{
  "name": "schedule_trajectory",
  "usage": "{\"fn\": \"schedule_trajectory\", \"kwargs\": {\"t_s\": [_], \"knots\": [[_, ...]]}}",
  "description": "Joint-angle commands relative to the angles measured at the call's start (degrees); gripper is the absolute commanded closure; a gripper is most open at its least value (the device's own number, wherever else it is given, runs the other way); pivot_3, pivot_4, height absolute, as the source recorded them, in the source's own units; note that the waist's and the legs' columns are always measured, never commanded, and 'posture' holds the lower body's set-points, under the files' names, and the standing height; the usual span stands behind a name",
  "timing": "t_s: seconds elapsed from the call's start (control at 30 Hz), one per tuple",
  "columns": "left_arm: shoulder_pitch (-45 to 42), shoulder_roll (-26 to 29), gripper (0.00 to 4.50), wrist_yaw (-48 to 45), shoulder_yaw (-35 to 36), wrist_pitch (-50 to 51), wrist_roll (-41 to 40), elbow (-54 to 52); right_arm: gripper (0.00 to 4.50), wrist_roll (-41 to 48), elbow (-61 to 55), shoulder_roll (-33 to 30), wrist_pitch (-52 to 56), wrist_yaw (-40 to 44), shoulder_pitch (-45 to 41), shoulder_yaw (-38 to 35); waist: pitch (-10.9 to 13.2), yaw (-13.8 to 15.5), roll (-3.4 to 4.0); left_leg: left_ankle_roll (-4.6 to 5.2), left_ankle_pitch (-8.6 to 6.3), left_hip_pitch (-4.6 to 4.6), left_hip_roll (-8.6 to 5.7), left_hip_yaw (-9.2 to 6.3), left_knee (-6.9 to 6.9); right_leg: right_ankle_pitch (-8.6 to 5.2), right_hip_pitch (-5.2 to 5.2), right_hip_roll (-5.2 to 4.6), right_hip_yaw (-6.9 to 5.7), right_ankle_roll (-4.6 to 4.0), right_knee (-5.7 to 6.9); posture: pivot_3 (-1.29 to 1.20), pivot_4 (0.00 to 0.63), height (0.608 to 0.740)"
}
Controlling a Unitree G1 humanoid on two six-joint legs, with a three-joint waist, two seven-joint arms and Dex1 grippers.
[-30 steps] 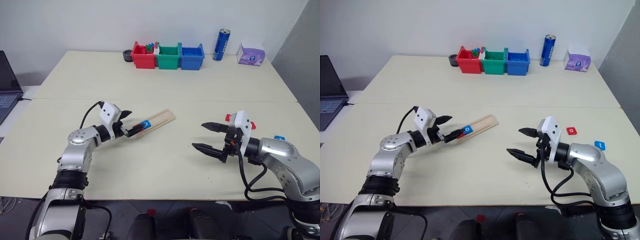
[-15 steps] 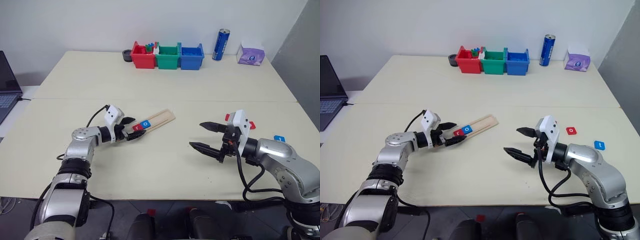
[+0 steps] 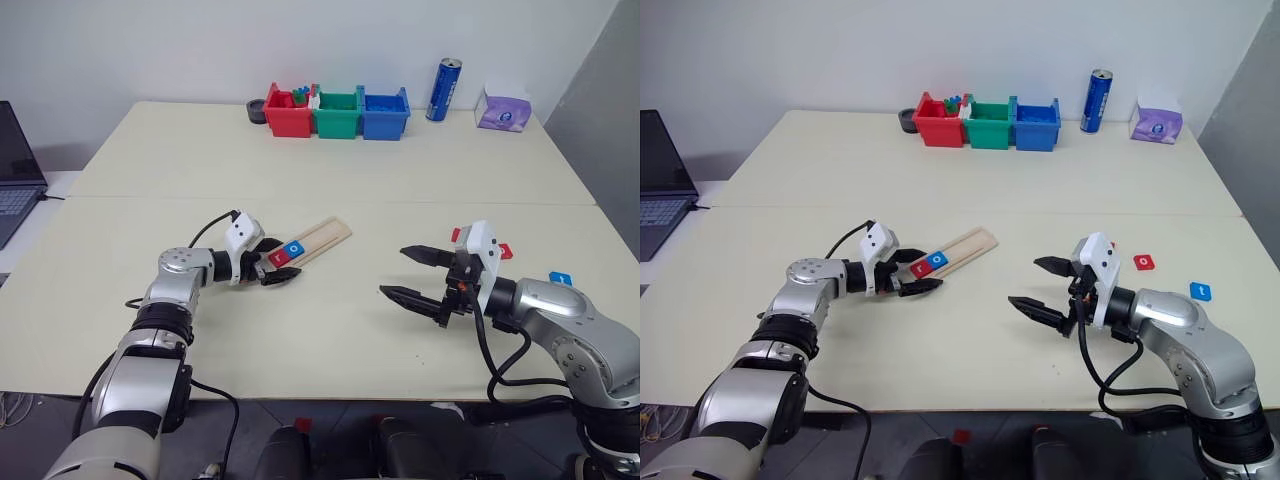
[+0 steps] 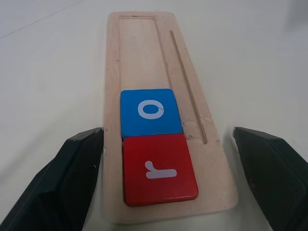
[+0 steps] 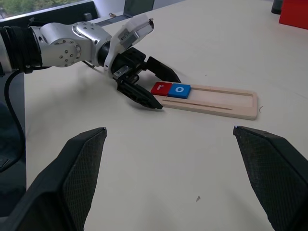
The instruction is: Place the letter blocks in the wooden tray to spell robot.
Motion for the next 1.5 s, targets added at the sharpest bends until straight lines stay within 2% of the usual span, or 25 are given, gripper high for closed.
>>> {"fn": "schedule_trajectory", "kwargs": {"t_s": [0.03, 0.5, 0.6, 0.67, 0.93, 1.07, 1.23, 1.33, 1.5], "knots": [[-1.34, -0.57, 0.0, 0.45, -0.34, -1.4, 1.33, 2.61, 0.02, 1.96, -3.38, -0.47, 0.16, -0.57, -0.08, -1.6, -0.01, 0.0, -0.01, 0.0, 0.0, 0.0, 0.0, -0.01, 0.0, 0.0, 0.0, 0.0, 0.0, 0.0, 0.0, 0.0, 0.15, 0.74], [-2.9, -1.76, 0.0, 3.57, -0.11, -4.53, 3.42, 6.93, 0.02, 0.66, -3.77, -0.34, -0.84, -3.89, -0.67, -0.6, -0.02, 0.09, -0.02, 0.0, 0.0, 0.02, -0.01, 0.0, 0.06, 0.03, 0.03, 0.0, -0.03, 0.04, 0.06, 0.0, 0.15, 0.74], [-3.11, -1.69, 0.56, 3.28, 0.31, -4.41, 3.18, 7.35, 0.0, 0.56, -3.66, -0.22, -0.97, -4.01, -0.77, -0.45, -0.02, 0.04, -0.02, 0.0, 0.0, 0.02, 0.0, 0.0, 0.06, 0.03, 0.03, 0.0, -0.05, 0.04, 0.07, 0.0, 0.15, 0.74], [-3.19, -1.66, 1.11, 2.76, 0.4, -4.29, 3.1, 7.46, 0.0, 0.57, -3.65, -0.17, -1.0, -4.07, -0.8, -0.41, -0.02, 0.01, -0.02, 0.0, 0.0, 0.02, -0.01, 0.0, 0.06, 0.03, 0.02, 0.01, -0.05, 0.04, 0.06, 0.0, 0.15, 0.74], [-3.06, -1.84, 1.1, 2.71, 0.28, -6.04, 3.47, 6.81, 0.0, 0.52, -3.69, -0.15, -1.39, -4.11, -0.47, -0.37, -0.02, 0.02, -0.02, 0.0, 0.0, 0.02, 0.0, 0.0, 0.06, 0.03, 0.02, 0.0, -0.06, 0.04, 0.04, 0.0, 0.15, 0.74], [1.33, -1.68, 1.1, -4.17, -1.44, -8.17, 2.17, -2.15, 0.0, 0.51, -4.22, -1.95, -2.07, -2.58, 1.79, -1.63, -0.02, 0.03, -0.02, 0.0, 0.0, 0.01, 0.0, 0.01, 0.04, 0.03, 0.02, -0.01, -0.04, 0.04, 0.02, 0.0, 0.15, 0.74], [11.32, -0.01, 1.1, -11.08, -3.45, -4.74, -1.86, -22.22, 0.0, -1.95, -3.71, -6.35, -6.66, 2.04, 6.57, -2.23, -0.02, 0.01, -0.02, 0.0, 0.0, -0.03, 0.04, 0.04, 0.02, 0.02, 0.0, -0.07, 0.11, 0.05, -0.05, 0.0, 0.15, 0.74], [16.3, 1.25, 1.1, -12.58, -4.41, -0.61, -3.86, -33.29, 0.0, -2.68, -3.28, -7.8, -8.8, 3.93, 8.68, -2.39, -0.02, -0.01, -0.02, 0.0, 0.0, -0.02, 0.05, 0.01, 0.02, 0.02, 0.0, -0.06, 0.12, 0.05, -0.01, 0.0, 0.15, 0.74], [19.85, 1.86, 1.1, -12.01, -5.38, 4.08, -5.18, -42.7, 0.0, -3.91, -3.1, -8.82, -11.45, 6.22, 11.07, -1.86, -0.02, 0.0, -0.02, 0.0, 0.0, 0.04, 0.04, -0.02, 0.06, 0.03, 0.05, -0.01, 0.1, 0.03, 0.07, 0.0, 0.15, 0.74]]}}
